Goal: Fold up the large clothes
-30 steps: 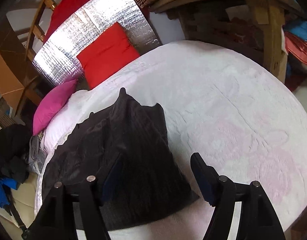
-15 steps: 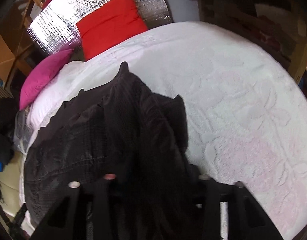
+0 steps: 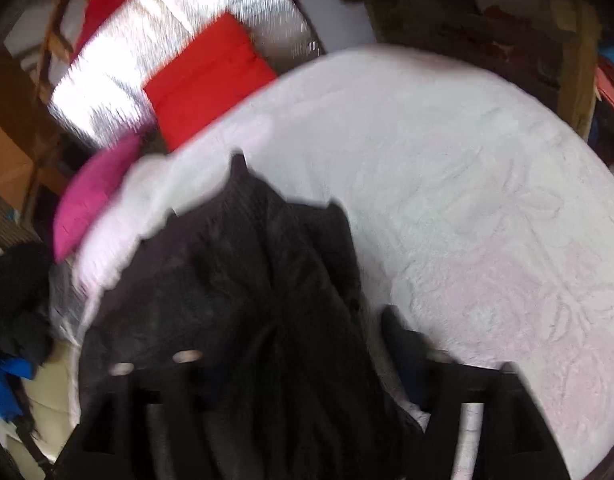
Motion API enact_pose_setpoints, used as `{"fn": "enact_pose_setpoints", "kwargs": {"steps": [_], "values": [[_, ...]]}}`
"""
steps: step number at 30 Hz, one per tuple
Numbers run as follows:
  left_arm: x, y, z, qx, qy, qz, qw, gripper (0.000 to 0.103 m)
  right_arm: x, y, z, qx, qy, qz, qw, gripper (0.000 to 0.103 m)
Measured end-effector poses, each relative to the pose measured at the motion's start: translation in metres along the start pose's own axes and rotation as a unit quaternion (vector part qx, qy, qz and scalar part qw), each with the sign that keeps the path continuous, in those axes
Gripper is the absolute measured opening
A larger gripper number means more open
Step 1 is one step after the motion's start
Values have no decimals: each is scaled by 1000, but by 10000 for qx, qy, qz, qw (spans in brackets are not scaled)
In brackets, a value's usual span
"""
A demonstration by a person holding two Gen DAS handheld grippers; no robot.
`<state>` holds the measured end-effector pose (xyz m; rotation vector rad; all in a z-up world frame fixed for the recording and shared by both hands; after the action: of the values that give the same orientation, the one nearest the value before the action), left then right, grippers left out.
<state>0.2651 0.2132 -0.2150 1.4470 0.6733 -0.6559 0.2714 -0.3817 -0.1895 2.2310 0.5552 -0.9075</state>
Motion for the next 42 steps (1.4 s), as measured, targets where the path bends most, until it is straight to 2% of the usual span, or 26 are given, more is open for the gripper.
{"fn": "enact_pose_setpoints", "kwargs": {"steps": [2, 5, 9, 14, 21, 25, 28, 29, 31, 32, 33, 34, 37, 40, 42], "values": [[1, 16, -7, -128, -102, 63, 9998, 80, -9, 9, -2, -6, 108, 91, 9999, 76], [24, 40, -6, -208, -372, -177, 9989, 81, -8, 25, -9, -1, 214, -80, 9997, 76], [58, 57, 8, -319, -670, -511, 9959, 81, 14, 37, -24, -35, 197, -391, 9990, 76], [79, 70, 25, -202, -703, -616, 9954, 79, 46, 51, -33, -19, 68, -583, 9983, 76], [95, 95, 22, -311, -631, -603, 9957, 54, 89, 72, -73, -326, -77, -741, 9967, 76], [109, 97, 21, -219, -495, -777, 9955, 49, 115, 79, -97, -585, -228, -855, 9944, 76], [116, 101, 22, -147, -454, -814, 9955, 46, 137, 77, -104, -773, -560, -960, 9908, 76], [118, 102, 22, -125, -425, -820, 9956, 41, 146, 75, -105, -918, -806, -1004, 9874, 74], [121, 103, 23, -6, -272, -867, 9959, 30, 156, 70, -108, -1205, -1039, -992, 9823, 56], [123, 102, 23, 42, -207, -910, 9956, 21, 158, 69, -108, -1352, -1198, -892, 9795, 50], [126, 100, 24, 75, -159, -981, 9950, 11, 158, 71, -107, -1435, -1294, -828, 9777, 37], [129, 97, 25, 93, -142, -1045, 9944, 8, 158, 72, -107, -1508, -1374, -749, 9761, 32], [129, 96, 26, 222, 36, -983, 9949, 5, 153, 79, -110, -1563, -1267, -523, 9781, 17], [124, 100, 21, 264, 355, -840, 9955, 5, 150, 83, -116, -1583, -1236, -290, 9792, 14], [128, 96, 16, 284, 585, -979, 9931, 5, 156, 80, -115, -1522, -1240, -329, 9800, 14]]}}
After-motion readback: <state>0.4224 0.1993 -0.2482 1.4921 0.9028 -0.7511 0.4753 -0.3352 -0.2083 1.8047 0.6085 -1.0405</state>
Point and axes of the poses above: each gripper's, at about its wrist camera, not at the fingertips, and x roughly the way its jaws point, z to its right, y to its top, the point moved 7 cm from there along x, roughly the way its jaws point, and after that the axes turned 10 degrees about x, right-handed, at the moved point
